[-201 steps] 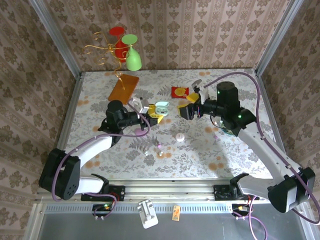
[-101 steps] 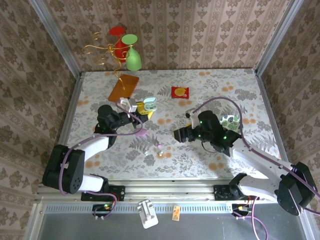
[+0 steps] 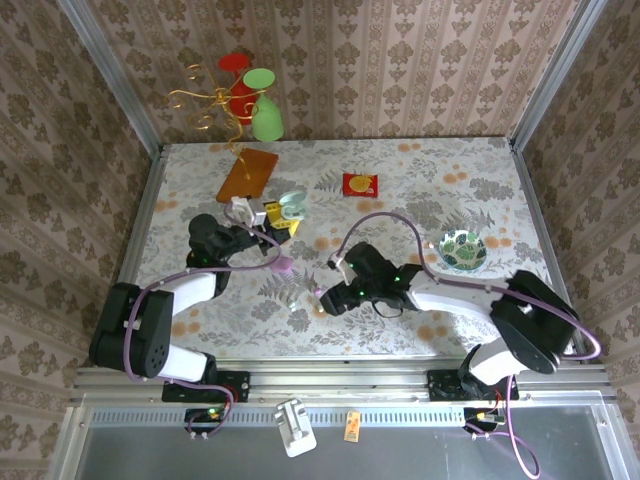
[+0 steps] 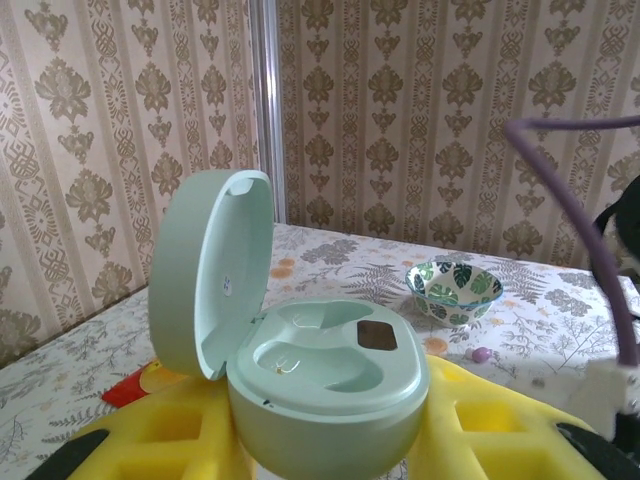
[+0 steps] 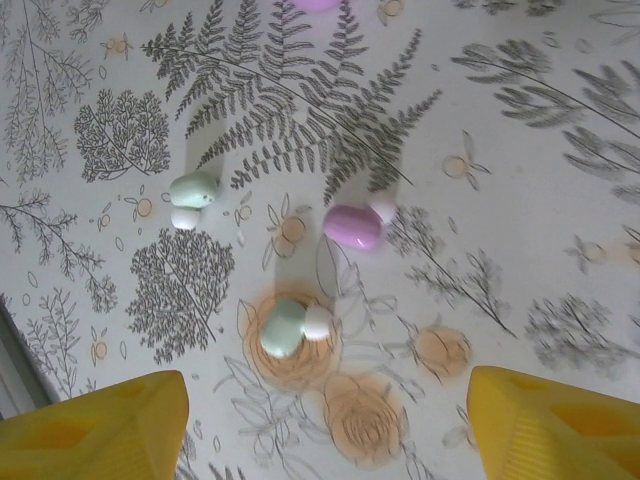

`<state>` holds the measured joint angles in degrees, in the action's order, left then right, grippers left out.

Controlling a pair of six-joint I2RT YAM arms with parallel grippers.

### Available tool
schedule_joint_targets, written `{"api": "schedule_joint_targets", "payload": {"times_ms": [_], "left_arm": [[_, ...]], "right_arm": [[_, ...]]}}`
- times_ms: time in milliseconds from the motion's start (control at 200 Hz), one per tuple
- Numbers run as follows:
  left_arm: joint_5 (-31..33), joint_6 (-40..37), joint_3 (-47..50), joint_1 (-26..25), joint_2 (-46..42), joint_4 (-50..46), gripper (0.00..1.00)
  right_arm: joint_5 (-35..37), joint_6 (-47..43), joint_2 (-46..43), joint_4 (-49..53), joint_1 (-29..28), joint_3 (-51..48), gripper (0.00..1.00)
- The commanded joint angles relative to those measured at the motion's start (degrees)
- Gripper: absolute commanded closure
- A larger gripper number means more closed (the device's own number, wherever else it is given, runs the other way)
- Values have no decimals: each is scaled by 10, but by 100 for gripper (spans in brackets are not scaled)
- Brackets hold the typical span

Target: Insert wireless bluetooth earbuds into charging case

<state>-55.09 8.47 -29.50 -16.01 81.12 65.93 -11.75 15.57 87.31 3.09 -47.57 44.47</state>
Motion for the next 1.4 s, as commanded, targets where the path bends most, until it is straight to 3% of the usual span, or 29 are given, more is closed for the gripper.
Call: {"api": "schedule_joint_targets", "payload": {"times_ms": [0,230,650,1395], "left_arm": [[-22,14,6,4,-4,28,71],[-20,9,15,7,-10,25,71],[-25,8,10,12,-11,12,71],[-25,-22,7,13,-45,-50,71]], "right_arm": [[-51,-17,35,-30,-5,35,26],[-105,-10,111,-39,-6,76,28],[-159,-27,163,-18,-6,100,31],[-178,-14,75,-2,-7,16,35]]}}
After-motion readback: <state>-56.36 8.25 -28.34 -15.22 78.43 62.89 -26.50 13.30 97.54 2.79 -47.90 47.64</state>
